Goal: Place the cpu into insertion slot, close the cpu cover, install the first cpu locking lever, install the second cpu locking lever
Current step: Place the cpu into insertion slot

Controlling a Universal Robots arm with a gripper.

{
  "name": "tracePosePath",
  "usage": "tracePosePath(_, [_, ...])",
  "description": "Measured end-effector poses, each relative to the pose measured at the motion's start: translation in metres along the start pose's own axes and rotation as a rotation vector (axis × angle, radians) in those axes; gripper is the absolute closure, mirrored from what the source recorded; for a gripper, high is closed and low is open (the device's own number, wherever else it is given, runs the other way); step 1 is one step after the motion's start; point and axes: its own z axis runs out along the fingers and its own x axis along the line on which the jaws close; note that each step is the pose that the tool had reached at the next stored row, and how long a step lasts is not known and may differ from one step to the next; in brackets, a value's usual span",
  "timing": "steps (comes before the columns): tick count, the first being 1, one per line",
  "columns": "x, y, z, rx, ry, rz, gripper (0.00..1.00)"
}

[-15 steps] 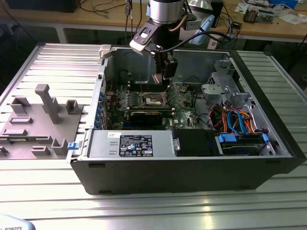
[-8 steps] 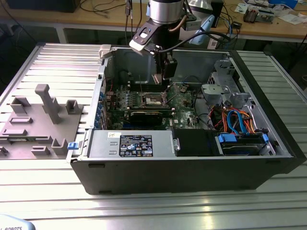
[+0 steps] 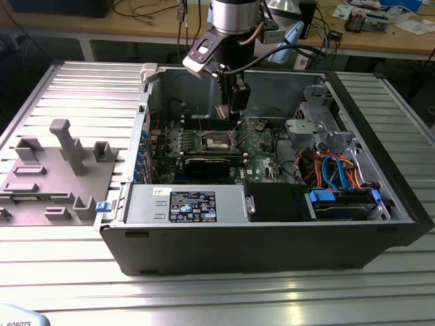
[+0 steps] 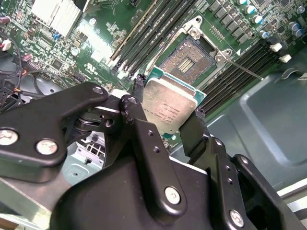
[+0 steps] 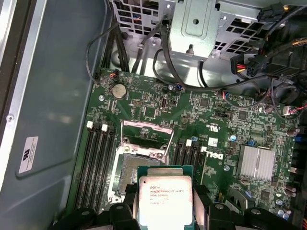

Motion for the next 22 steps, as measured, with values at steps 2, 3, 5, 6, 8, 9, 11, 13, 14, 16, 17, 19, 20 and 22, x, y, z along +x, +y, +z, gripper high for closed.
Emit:
tracePosePath(2, [0.0, 0.0, 0.0001, 0.0002, -0.0004, 0.004, 0.46])
tracePosePath(3, [0.0, 0.0, 0.0001, 0.0002, -0.0005, 0.005, 0.46])
tracePosePath(5, [0.0, 0.0, 0.0002, 0.0002, -0.0007, 0.009, 0.46])
tracePosePath(6, [0.0, 0.0, 0.0004, 0.0003, -0.0008, 0.011, 0.46])
tracePosePath(8, [0.0, 0.0, 0.0006, 0.0005, -0.0012, 0.017, 0.46])
tracePosePath(9, [0.0, 0.0, 0.0006, 0.0006, -0.0014, 0.019, 0.46])
tracePosePath(11, [0.0, -0.0001, 0.0008, 0.0007, -0.0016, 0.024, 0.46])
tracePosePath(13, [0.0, -0.0001, 0.0009, 0.0008, -0.0018, 0.027, 0.46])
tracePosePath(14, [0.0, -0.0001, 0.001, 0.0008, -0.002, 0.029, 0.46])
tracePosePath(16, [0.0, -0.0001, 0.0012, 0.0009, -0.0022, 0.032, 0.46])
tracePosePath(17, [0.0, -0.0001, 0.0012, 0.001, -0.0023, 0.034, 0.46])
tracePosePath(19, [0.0, -0.0001, 0.0014, 0.0011, -0.0025, 0.036, 0.46])
tracePosePath(20, [0.0, -0.0001, 0.0015, 0.0011, -0.0027, 0.039, 0.46])
tracePosePath(22, [0.0, -0.0001, 0.0017, 0.0013, -0.0029, 0.043, 0.46])
